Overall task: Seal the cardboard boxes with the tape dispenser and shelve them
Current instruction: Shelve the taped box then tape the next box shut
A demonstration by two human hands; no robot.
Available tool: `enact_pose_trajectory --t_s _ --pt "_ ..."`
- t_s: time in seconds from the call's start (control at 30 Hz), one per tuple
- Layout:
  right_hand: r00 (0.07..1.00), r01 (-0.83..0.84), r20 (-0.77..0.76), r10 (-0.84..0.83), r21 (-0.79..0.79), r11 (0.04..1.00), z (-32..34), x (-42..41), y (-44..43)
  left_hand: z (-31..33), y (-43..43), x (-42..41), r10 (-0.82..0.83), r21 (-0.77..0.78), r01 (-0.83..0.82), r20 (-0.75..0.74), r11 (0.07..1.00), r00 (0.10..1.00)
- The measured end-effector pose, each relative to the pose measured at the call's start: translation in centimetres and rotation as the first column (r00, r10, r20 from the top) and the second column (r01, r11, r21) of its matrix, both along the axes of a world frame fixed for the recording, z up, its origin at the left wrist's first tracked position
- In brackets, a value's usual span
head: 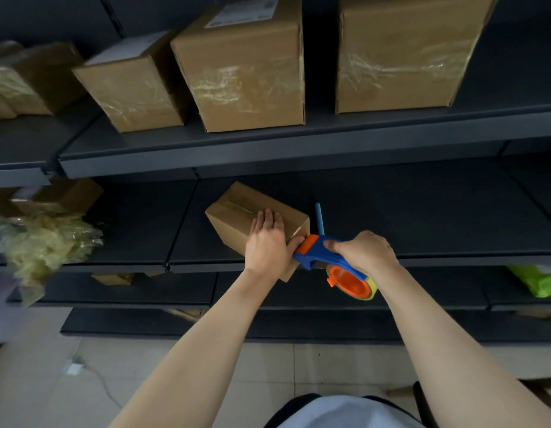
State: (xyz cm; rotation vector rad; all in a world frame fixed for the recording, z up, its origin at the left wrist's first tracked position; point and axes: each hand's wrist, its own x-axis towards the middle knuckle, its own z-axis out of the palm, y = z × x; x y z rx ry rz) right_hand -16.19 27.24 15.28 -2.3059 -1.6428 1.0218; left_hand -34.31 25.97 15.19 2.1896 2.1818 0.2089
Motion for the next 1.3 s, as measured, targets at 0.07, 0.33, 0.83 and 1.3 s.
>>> enact_pose_trajectory --t_s 0.07,0.33,0.83,1.3 --pt "1.0 0.015 -0.007 -0.015 0.002 1.0 -0.1 0.0 -0.1 0.2 0.2 0.1 0.012 -0.021 -0.012 0.024 1.0 1.0" --pt "0.994 0.031 -0.106 -0.031 0.0 1.0 -0.6 0.2 -1.3 1.0 0.4 0.3 0.038 -0.048 -0.033 0.105 0.998 0.994" --pt "0.991 0.003 -0.131 0.022 0.185 0.983 5.8 0.2 -1.3 6.8 1.5 -3.2 0.126 -0.056 -0.113 0.515 0.992 0.848" --pt "0.992 -0.123 0.053 0.112 0.337 0.933 13.8 -2.3 0.3 9.5 2.0 -6.7 0.26 -0.244 -0.092 0.862 0.965 0.435"
